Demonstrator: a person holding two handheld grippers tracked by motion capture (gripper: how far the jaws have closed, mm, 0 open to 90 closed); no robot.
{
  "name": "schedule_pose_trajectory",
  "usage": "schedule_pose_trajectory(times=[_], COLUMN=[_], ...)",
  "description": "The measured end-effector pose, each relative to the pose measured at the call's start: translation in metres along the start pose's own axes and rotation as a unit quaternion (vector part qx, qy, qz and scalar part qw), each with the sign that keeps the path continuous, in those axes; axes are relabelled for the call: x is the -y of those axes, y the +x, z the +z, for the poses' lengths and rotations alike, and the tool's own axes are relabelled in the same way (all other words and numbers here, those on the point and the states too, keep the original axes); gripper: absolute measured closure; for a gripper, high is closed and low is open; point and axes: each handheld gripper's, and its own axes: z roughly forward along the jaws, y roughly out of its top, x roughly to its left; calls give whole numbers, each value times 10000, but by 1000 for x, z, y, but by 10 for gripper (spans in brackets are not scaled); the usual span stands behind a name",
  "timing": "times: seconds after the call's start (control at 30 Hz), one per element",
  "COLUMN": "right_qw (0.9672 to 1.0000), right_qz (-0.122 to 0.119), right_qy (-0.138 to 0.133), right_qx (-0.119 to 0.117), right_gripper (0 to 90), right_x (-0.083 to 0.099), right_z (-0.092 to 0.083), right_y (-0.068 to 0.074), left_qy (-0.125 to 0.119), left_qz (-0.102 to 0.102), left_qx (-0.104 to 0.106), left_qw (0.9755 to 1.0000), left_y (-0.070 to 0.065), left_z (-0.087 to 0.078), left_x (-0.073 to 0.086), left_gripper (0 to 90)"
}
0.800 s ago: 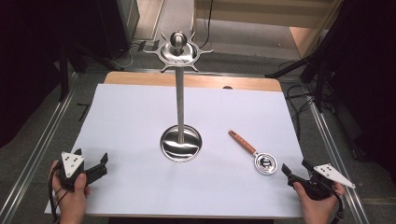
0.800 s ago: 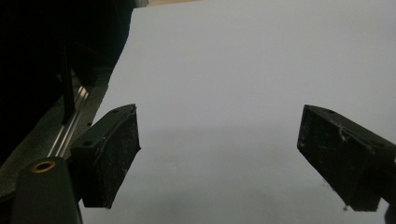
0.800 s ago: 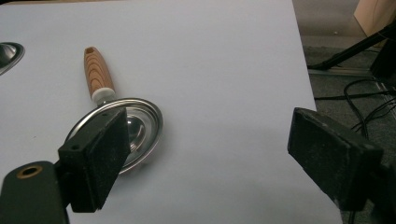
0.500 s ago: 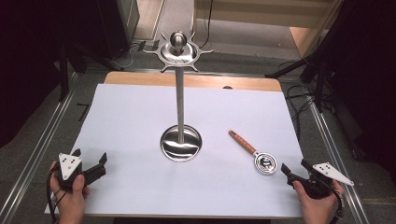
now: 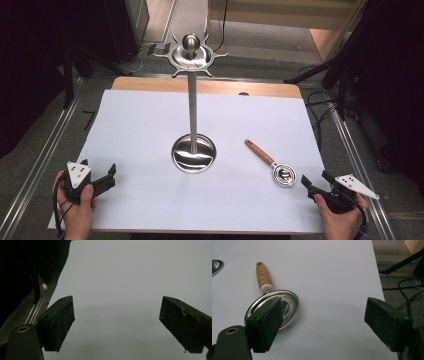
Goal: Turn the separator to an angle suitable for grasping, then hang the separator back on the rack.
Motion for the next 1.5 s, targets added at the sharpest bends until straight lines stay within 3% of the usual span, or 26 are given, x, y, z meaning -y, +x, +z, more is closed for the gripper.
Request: schedule_pose_trajectory(times=[0.23, 0.37, 0.43, 0.53, 0.63, 0.67, 0.83, 0.9, 0.97, 1.1, 1.27, 1.3, 1.33, 1.37, 1.47, 1.5], right_qw=[10000, 9999, 9997, 9985, 9983, 9969, 9938, 9921, 9917, 9868, 9832, 9813, 9765, 9765, 9691, 9691], right_qz=[5, -117, -209, -479, -540, -736, -1049, -1245, -1255, -1410, -1438, -1471, -1584, -1584, -1654, -1654], right_qy=[23, -3, 35, 28, 33, -5, -58, 115, 244, 762, 1085, 1202, 1439, 1439, 1796, 1796], right_qx=[16, 101, 88, 252, 230, 292, 361, -61, -163, -237, -287, -294, -241, -241, -345, -345], right_gripper=[162, 184, 206, 231, 253, 362, 418, 435, 434, 455, 409, 406, 406, 406, 406, 406], right_x=[0, -1, -3, -9, -14, -18, -28, -36, -38, -45, -54, -56, -59, -59, -66, -66], right_z=[1, 0, 1, 2, 2, 1, -1, 2, 4, 7, 12, 13, 17, 17, 26, 26], right_y=[0, 3, 4, 11, 15, 20, 28, 28, 28, 30, 36, 39, 46, 46, 57, 57], left_qy=[-69, -143, -165, -203, -196, -175, -194, -221, -221, -218, -233, -216, -178, -178, -191, -184], left_qz=[-28, -62, -63, -75, -88, -60, -42, -105, -109, -69, -73, -53, -23, -23, -8, -3], left_qx=[7, 30, 31, 50, 51, 38, 44, 53, 53, 41, 44, 47, 49, 49, 27, 16], left_qw=[10000, 9999, 9998, 9998, 9998, 9998, 9998, 9997, 9997, 9997, 9997, 9997, 9998, 9998, 9998, 9998], left_y=[0, 1, 1, 2, 2, 2, 1, 2, 2, 1, 1, 1, 1, 1, 0, 0], left_z=[-2, -3, -4, -4, -4, -4, -4, -5, -4, -4, -5, -4, -4, -4, -4, -4], left_x=[1, 1, 2, 2, 2, 2, 2, 2, 2, 2, 2, 2, 2, 2, 2, 2], left_gripper=[140, 140, 140, 140, 140, 140, 141, 141, 140, 140, 140, 140, 141, 141, 141, 141])
